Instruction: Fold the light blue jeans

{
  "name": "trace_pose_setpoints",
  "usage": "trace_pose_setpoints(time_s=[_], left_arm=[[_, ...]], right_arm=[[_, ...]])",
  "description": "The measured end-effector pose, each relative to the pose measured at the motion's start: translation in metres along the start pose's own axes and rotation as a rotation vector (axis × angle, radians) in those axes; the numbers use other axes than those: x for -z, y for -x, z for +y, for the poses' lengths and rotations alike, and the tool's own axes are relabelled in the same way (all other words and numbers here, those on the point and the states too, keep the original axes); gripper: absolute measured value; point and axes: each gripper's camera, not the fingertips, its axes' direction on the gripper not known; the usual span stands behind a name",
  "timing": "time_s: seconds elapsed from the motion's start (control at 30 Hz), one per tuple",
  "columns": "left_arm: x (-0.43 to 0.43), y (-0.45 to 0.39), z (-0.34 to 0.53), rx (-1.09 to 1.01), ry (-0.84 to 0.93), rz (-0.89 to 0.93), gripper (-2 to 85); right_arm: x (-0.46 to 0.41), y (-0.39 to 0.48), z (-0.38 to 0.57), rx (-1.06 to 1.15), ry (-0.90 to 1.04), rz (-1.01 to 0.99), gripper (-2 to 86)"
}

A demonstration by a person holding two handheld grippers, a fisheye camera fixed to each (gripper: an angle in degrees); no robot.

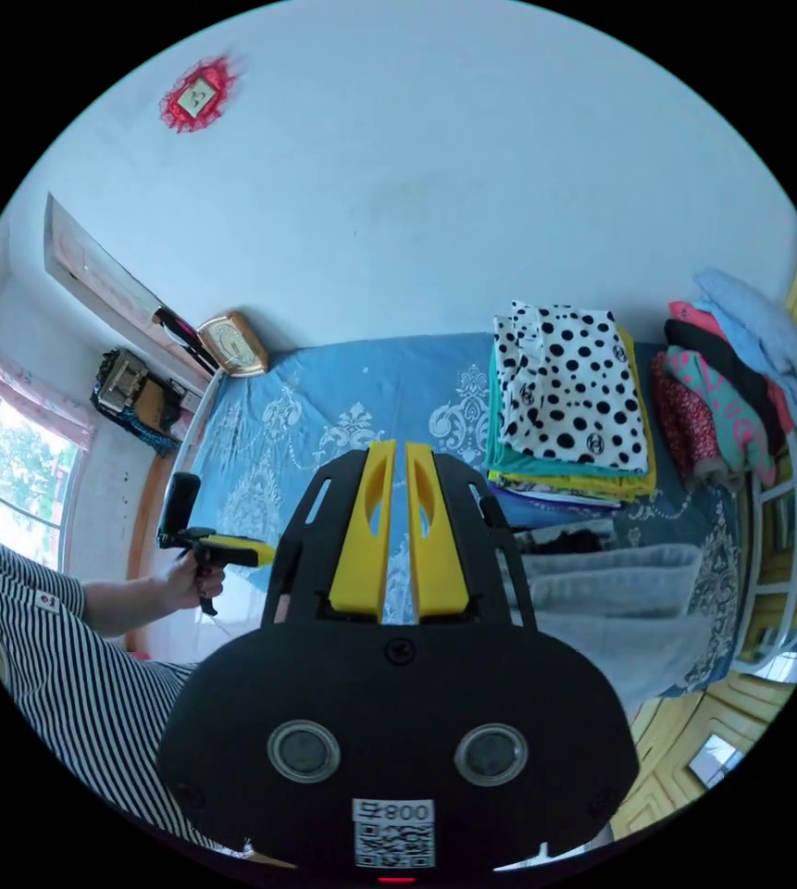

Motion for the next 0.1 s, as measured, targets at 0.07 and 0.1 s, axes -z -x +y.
trace_pose_setpoints(time_s=[0.07,0.1], left_arm=[[0.003,0.003,0.003,0.024,-0.012,0.019,0.2],[0.003,0.003,0.004,0.029,-0.015,0.025,0.2]], right_arm=[[-0.015,0.003,-0.038,0.027,-0.002,0.046,2.2],[-0.018,0.003,-0.048,0.032,-0.004,0.057,2.6]])
